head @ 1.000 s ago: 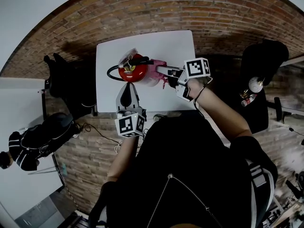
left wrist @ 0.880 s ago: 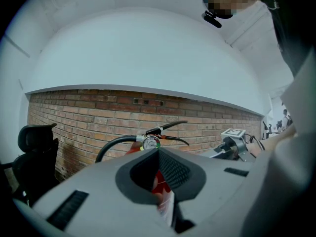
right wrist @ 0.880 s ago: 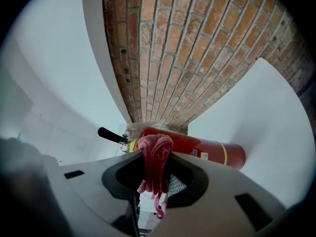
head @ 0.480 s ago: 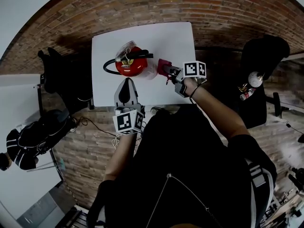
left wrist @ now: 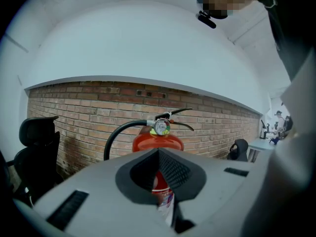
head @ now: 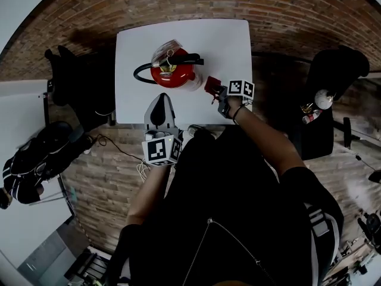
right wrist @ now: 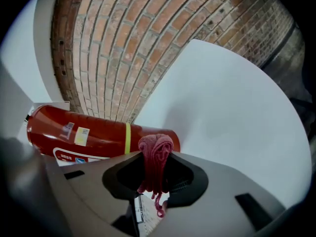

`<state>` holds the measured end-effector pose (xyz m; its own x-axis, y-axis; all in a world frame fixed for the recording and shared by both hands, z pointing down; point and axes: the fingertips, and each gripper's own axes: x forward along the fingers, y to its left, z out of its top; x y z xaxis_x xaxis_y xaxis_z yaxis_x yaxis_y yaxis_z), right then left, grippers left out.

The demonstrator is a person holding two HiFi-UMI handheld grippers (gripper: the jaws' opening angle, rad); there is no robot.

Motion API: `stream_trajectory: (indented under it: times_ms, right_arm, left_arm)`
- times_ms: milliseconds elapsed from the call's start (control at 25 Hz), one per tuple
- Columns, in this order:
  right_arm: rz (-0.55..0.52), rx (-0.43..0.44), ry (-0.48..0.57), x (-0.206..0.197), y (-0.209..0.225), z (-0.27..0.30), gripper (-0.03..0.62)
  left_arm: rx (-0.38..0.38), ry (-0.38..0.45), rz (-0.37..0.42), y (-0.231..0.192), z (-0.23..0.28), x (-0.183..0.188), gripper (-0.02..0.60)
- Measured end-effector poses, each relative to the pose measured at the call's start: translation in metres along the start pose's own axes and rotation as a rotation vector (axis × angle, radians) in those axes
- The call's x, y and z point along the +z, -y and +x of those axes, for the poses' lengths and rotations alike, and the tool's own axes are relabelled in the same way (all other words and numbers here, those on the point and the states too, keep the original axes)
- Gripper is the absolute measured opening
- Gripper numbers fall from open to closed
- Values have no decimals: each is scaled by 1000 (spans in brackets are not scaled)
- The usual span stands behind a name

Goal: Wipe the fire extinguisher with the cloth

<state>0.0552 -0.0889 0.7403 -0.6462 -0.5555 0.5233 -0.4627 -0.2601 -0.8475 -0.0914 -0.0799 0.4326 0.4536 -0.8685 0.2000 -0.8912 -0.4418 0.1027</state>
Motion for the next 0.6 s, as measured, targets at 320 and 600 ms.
stream_trajectory:
  times_ms: [320, 600]
  right_arm:
    - [55, -45, -3, -22, 26, 38, 115]
    - [96, -78, 24, -32, 43, 57, 115]
  left_arm:
    - [-10, -25, 3, -14, -6, -11, 9]
    - [-27, -37, 12, -22, -9, -15, 9]
